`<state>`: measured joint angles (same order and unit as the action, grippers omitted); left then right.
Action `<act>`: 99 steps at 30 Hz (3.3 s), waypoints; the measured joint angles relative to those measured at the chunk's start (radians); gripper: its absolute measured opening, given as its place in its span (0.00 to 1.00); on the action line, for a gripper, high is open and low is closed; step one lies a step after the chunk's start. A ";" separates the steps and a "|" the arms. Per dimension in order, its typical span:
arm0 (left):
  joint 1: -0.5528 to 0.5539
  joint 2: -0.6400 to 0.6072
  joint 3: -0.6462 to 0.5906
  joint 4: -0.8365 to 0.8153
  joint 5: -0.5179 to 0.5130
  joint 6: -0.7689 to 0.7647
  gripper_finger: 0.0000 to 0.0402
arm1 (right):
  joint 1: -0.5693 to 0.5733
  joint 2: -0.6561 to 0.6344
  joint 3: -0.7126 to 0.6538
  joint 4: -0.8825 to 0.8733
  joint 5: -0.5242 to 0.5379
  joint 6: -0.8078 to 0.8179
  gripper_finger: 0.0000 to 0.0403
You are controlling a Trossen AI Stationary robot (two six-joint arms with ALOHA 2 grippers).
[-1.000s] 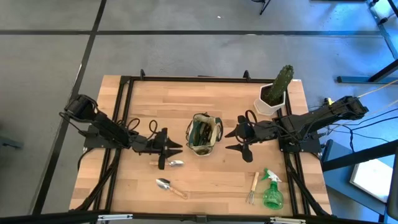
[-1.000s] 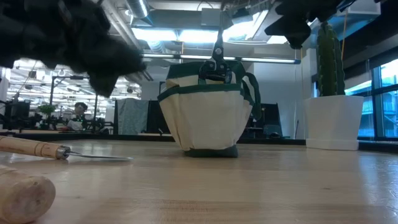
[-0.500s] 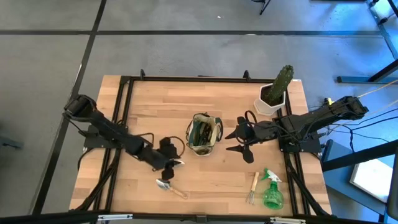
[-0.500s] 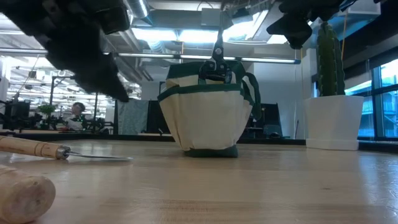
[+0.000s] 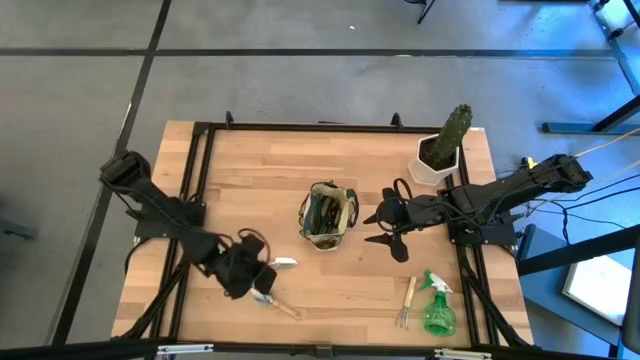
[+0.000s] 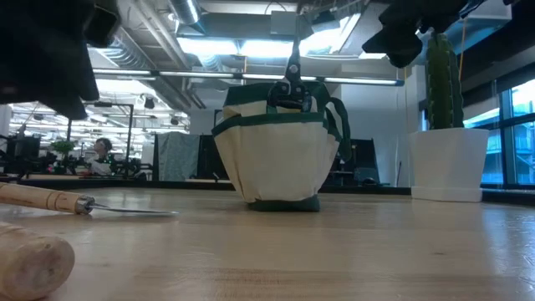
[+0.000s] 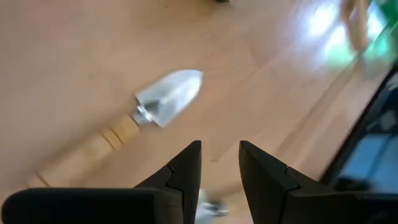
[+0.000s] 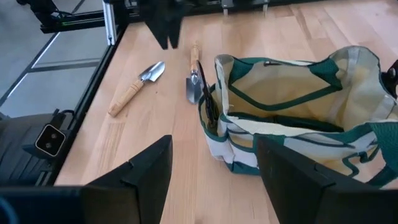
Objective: Pick & Place Garden tools in Gardening bag
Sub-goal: Put the top brown trowel into the green gardening bag
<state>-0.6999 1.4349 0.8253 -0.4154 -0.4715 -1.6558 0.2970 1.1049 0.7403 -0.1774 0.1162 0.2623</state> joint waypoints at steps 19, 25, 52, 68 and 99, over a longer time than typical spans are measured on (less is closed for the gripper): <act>-0.083 0.129 -0.001 -0.254 0.126 -0.389 0.25 | 0.020 0.000 0.000 0.002 -0.047 0.011 0.57; -0.048 0.131 -0.001 -0.267 0.131 -0.348 0.25 | 0.020 0.000 0.000 0.002 -0.047 0.011 0.57; 0.173 0.037 -0.001 -0.360 0.080 -0.068 0.25 | 0.020 0.000 0.000 0.001 -0.050 0.018 0.57; 0.172 0.055 0.005 -0.142 0.108 0.155 0.49 | 0.020 0.000 0.000 -0.002 -0.048 0.019 0.57; 0.260 0.197 0.024 -0.167 0.218 0.199 0.43 | 0.020 0.000 0.000 0.001 -0.030 0.022 0.57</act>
<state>-0.4402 1.6318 0.8492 -0.5820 -0.2534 -1.4573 0.3165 1.1053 0.7406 -0.1761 0.0860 0.2840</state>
